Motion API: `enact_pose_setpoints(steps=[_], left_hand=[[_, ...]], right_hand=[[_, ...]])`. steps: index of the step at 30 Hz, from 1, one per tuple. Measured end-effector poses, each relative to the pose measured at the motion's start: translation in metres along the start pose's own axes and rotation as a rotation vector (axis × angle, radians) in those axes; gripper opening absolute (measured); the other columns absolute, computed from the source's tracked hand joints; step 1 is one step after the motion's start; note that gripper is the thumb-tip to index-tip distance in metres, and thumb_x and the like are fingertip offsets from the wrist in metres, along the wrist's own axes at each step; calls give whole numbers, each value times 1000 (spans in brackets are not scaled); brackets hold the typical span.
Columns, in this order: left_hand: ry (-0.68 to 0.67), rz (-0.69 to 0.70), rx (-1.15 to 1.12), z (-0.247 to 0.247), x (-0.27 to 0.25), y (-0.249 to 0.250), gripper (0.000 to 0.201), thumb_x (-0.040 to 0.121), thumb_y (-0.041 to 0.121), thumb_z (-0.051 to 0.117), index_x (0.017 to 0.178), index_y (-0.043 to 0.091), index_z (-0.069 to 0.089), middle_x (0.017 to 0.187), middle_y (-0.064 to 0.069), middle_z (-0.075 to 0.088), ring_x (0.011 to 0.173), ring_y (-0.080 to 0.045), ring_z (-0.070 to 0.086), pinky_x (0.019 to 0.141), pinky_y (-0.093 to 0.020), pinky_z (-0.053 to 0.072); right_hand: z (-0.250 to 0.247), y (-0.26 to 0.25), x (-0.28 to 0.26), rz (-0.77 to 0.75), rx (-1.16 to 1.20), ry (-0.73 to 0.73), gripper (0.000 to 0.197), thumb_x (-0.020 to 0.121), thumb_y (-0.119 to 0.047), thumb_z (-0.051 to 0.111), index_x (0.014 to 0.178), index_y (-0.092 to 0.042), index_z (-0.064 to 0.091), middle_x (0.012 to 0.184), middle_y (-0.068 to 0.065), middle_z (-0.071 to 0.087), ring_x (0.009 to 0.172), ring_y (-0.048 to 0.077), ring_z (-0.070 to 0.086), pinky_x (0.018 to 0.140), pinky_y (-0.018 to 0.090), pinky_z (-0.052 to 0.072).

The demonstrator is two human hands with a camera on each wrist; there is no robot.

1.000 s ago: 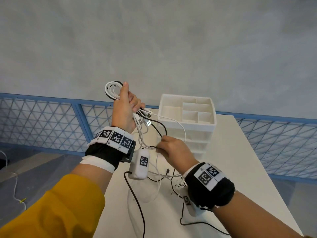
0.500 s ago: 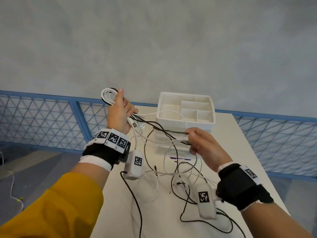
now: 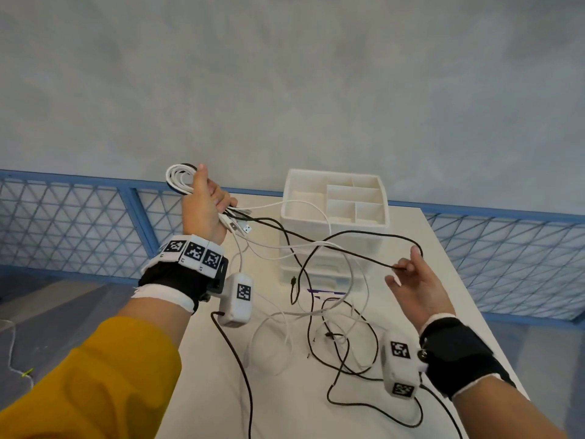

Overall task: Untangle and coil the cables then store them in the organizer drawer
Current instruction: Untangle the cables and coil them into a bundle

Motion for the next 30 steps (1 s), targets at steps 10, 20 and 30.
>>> enact_pose_setpoints(steps=[10,20,30], left_hand=[[-24,4,37,11,-7,-11,52,91,38,52,45,22,37,39,7,27,36,-9,23,45,-23,33],[-114,-26,76,38,-22,-14,52,94,37,48,46,21,35,37,8,26,35,-9,23,45,-23,33],[-121,15,91,37,-19,-11,52,93,37,50,45,22,37,38,7,26,35,-9,23,45,-23,35]], right_hand=[[-19,21,-2,6,-133,301,23,92,6,32,104,-12,41,69,11,46,63,25,54,72,41,53],[76,23,-10,-677,-1678,-437,41,84,-2,51,124,-12,54,128,8,55,117,25,44,102,33,32],[73,55,-4,130,-1613,-728,16,84,-25,64,77,-11,69,60,-2,61,53,8,54,55,18,43]])
Point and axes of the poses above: each hand's wrist, its own x-axis towards the middle knuckle, its own z-axis out of the palm, y = z × x, the point moved 4 cm from there along x, towards the middle knuckle
